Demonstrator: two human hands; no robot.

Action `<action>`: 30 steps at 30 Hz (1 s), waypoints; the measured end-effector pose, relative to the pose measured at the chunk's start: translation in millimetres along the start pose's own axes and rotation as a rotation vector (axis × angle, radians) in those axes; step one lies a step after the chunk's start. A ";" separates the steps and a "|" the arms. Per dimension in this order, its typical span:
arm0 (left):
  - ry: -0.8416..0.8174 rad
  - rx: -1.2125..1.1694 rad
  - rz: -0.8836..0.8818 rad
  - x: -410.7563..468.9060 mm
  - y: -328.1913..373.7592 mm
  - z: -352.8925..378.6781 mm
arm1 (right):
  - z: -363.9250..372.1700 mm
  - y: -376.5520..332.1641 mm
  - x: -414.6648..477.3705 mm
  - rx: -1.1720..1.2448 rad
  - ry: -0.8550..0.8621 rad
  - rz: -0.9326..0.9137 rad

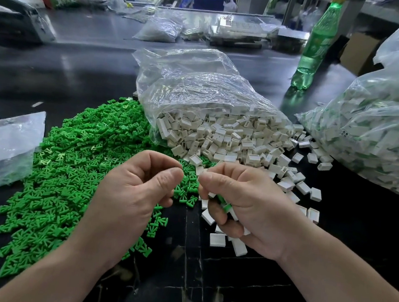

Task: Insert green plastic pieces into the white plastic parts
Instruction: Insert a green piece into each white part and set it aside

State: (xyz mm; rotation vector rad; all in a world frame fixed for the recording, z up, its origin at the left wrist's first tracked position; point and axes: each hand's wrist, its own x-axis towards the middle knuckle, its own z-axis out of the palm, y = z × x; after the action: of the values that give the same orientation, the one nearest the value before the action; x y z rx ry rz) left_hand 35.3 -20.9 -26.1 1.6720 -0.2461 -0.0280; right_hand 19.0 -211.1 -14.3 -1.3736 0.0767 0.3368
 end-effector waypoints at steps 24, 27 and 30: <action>-0.201 -0.435 -0.149 -2.8 4.9 4.2 | -1.8 4.0 -1.8 -0.185 -0.102 -0.187; -0.404 -0.631 -0.241 -4.4 9.3 4.9 | -2.0 2.9 -2.7 -0.116 -0.158 -0.152; -0.529 -0.815 -0.330 -5.2 11.0 6.4 | -2.1 2.2 -3.3 -0.066 -0.198 -0.113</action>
State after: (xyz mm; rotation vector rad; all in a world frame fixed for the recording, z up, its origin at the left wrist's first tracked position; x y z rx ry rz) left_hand 27.6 -27.3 -16.7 0.8462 -0.2981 -0.7306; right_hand 15.6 -213.4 -16.0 -1.3964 -0.1769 0.3810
